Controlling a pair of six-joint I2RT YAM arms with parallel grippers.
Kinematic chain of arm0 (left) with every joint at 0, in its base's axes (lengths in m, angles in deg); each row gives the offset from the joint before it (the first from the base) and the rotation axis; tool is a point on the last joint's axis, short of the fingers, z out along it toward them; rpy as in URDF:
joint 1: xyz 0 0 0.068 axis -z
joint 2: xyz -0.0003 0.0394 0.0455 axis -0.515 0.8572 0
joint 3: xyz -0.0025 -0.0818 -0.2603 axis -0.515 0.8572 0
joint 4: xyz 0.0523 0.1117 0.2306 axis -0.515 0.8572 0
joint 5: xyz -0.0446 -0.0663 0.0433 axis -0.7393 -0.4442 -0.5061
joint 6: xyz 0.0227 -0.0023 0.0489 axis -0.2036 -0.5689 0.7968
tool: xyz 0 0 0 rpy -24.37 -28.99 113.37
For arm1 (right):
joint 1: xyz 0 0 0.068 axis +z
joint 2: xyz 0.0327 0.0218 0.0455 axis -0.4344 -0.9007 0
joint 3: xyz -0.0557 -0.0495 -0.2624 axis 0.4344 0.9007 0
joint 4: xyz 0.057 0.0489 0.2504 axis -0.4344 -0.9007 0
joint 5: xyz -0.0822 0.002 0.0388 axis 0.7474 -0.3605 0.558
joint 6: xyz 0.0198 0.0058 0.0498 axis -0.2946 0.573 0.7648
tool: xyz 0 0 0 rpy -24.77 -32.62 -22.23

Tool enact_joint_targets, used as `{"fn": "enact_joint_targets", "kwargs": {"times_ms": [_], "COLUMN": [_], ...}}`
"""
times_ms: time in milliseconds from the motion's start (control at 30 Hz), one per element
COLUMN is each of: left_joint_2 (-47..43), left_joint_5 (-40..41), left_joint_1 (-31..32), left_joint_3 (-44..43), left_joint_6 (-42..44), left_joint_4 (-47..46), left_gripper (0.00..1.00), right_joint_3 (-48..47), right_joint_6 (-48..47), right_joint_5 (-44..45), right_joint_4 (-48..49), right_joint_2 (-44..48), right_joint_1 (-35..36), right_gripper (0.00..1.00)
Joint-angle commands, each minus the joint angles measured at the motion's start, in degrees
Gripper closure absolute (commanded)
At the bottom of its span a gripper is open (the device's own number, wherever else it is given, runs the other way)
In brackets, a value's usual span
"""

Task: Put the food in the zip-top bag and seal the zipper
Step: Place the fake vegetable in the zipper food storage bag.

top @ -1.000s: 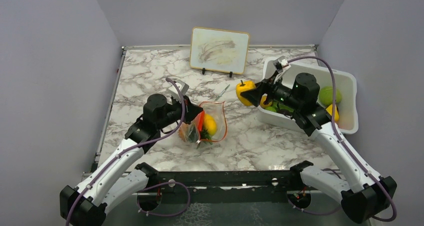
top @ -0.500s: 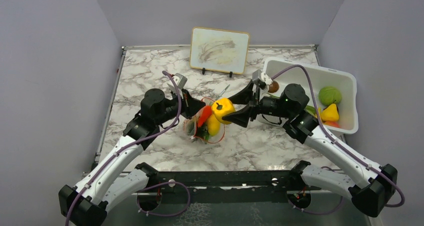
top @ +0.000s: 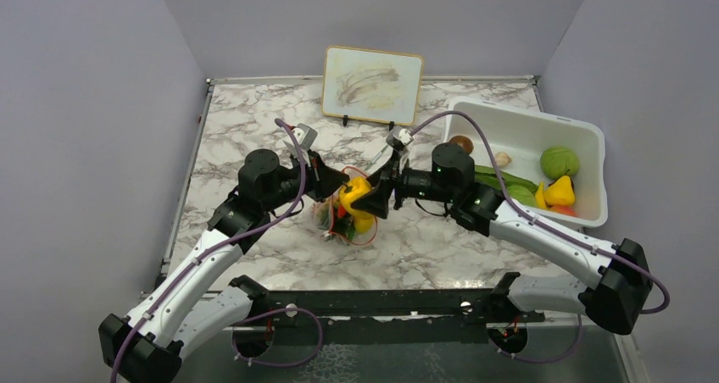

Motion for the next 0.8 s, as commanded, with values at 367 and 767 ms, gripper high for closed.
{"fn": "enact_joint_targets", "kwargs": {"times_ms": [367,767], "left_joint_2": [0.02,-0.67], "left_joint_5": [-3.58,-4.72], "left_joint_1": [0.0,-0.03], "left_joint_3": [-0.69,-0.49], "left_joint_6": [-4.34,-4.9], "left_joint_4": [-4.71,-4.73], "left_gripper": [1.0,1.0], "right_joint_3": [-8.62,-11.12], "right_joint_6": [29.48,35.3], "right_joint_5": [32.74,36.33], "right_joint_4": [-21.98,-18.53], "right_joint_2": [-5.2,-10.74], "right_joint_1": [4.63,4.98], "right_gripper": [0.49,0.32]}}
